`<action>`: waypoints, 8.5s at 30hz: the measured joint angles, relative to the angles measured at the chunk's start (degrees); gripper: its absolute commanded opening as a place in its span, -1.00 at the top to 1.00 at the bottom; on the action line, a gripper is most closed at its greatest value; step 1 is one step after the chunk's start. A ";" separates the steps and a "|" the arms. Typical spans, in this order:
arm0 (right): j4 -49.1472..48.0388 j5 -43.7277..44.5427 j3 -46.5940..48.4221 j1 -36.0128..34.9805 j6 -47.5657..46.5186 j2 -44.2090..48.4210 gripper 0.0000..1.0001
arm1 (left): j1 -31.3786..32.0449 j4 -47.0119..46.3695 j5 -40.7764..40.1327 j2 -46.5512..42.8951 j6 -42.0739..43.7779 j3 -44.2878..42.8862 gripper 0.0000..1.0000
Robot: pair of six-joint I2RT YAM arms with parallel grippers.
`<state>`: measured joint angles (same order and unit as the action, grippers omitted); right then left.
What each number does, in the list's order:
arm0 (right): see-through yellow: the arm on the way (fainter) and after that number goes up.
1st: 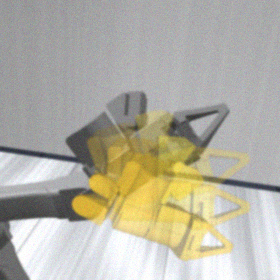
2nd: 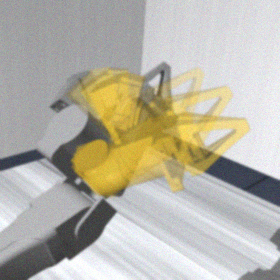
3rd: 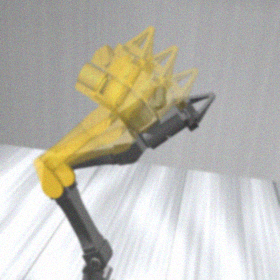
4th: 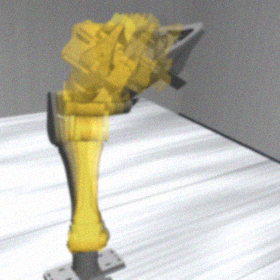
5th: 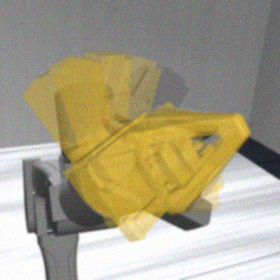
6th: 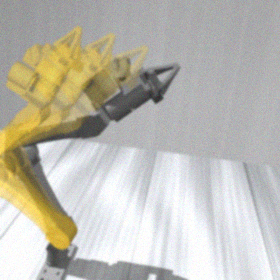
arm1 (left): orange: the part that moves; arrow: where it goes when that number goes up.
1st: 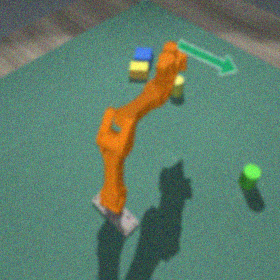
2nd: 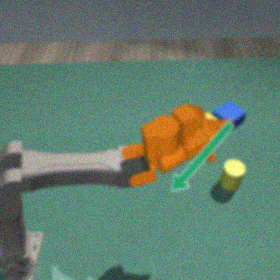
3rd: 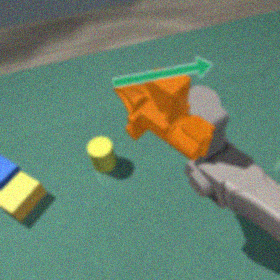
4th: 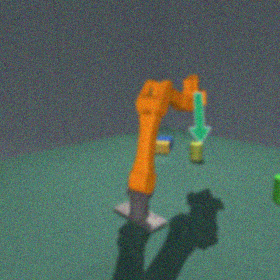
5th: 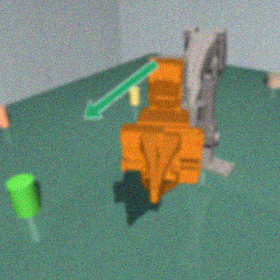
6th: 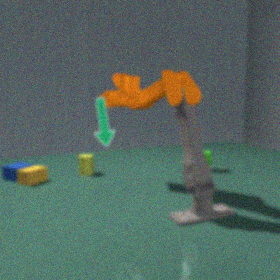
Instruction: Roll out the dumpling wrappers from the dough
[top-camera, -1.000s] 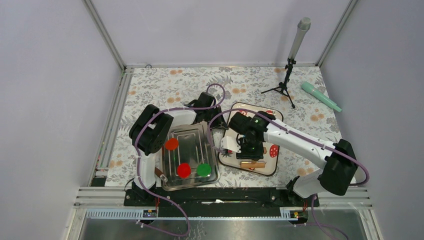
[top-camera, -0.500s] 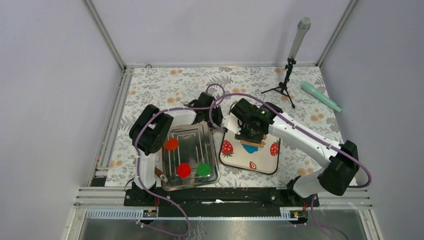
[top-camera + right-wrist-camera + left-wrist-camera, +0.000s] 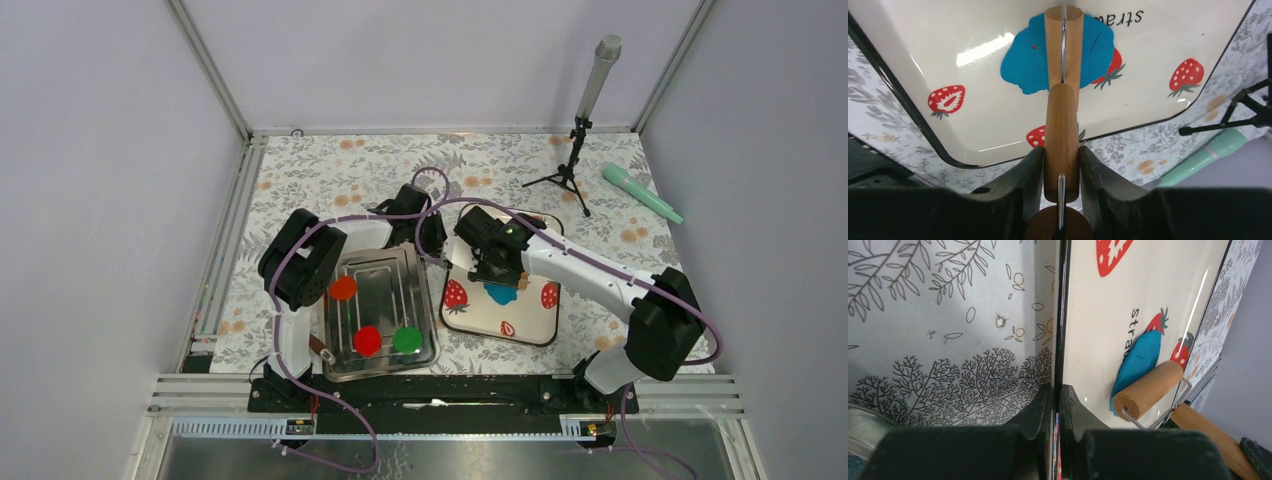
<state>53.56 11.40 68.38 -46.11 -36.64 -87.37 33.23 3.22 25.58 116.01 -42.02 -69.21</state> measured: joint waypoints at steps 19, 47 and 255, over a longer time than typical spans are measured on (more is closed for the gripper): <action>-10.54 10.10 -3.54 0.92 -4.90 -2.03 1.00 | -1.31 -0.59 -1.46 0.87 -2.01 -1.20 1.00; -19.91 12.04 0.24 9.01 -15.26 -9.57 1.00 | -1.36 -1.22 -1.77 2.14 -2.23 -2.56 1.00; 5.92 -55.63 11.72 38.32 25.05 -26.14 1.00 | -1.05 -2.62 1.05 2.12 1.05 -1.55 1.00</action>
<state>59.48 -44.23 80.09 -7.79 -11.60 -113.51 32.18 0.60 26.63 118.13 -40.97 -70.76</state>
